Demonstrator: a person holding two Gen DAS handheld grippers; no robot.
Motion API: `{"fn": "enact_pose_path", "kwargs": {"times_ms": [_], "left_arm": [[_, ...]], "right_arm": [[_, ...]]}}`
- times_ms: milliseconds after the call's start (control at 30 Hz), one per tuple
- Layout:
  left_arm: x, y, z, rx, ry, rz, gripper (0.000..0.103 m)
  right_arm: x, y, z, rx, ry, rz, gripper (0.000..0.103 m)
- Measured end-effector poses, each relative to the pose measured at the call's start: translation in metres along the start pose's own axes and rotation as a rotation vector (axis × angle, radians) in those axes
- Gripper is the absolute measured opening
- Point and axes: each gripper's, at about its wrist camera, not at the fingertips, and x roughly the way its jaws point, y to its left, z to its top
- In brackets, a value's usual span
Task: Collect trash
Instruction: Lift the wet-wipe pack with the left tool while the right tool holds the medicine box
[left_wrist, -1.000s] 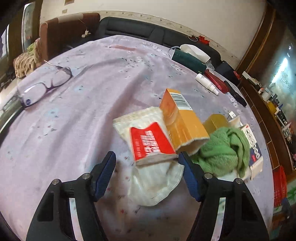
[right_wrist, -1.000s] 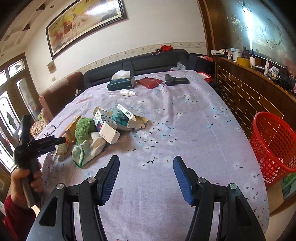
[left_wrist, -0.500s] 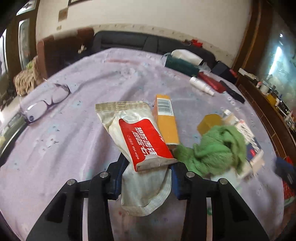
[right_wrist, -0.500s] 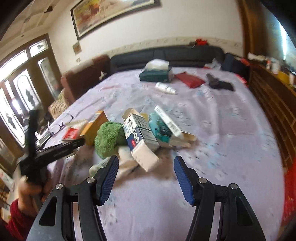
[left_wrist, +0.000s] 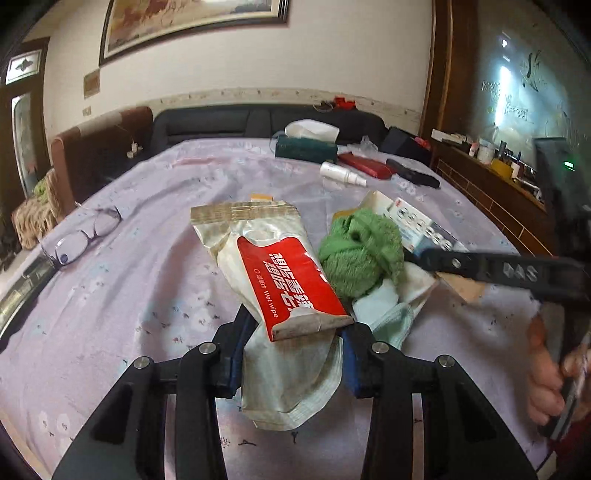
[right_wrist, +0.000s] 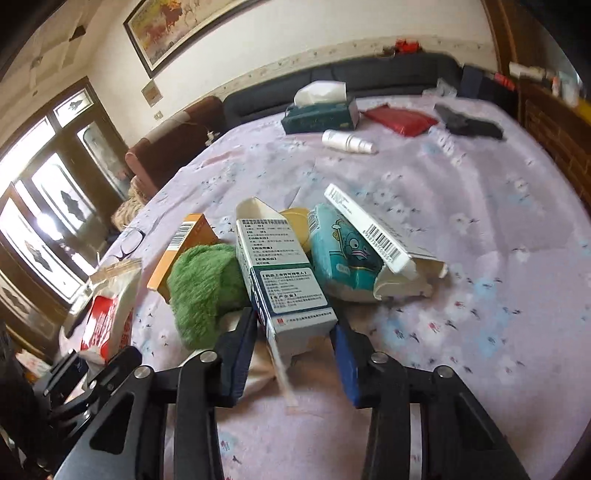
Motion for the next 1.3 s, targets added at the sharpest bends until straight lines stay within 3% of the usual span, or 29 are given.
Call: {"fn": "enact_pose_path", "kwargs": {"times_ms": [67,267,400,1300], "left_arm": [[0.001,0.001,-0.001,0.001,0.002,0.013,0.040],[-0.003,-0.006,-0.003,0.029,-0.037,0.075,0.040],[-0.004,-0.012,-0.004,0.051,-0.048,0.116,0.040],[0.000,-0.015,-0.006,0.089,-0.032,0.127,0.040]], "right_arm": [[-0.014,0.008,-0.009,-0.018,-0.036,-0.020,0.042],[-0.049,0.026,-0.041,-0.064,-0.198,-0.202,0.041],[-0.056,0.025,-0.052,-0.060,-0.257,-0.291,0.041],[-0.058,0.019,-0.053,-0.020,-0.255,-0.380,0.041]]}}
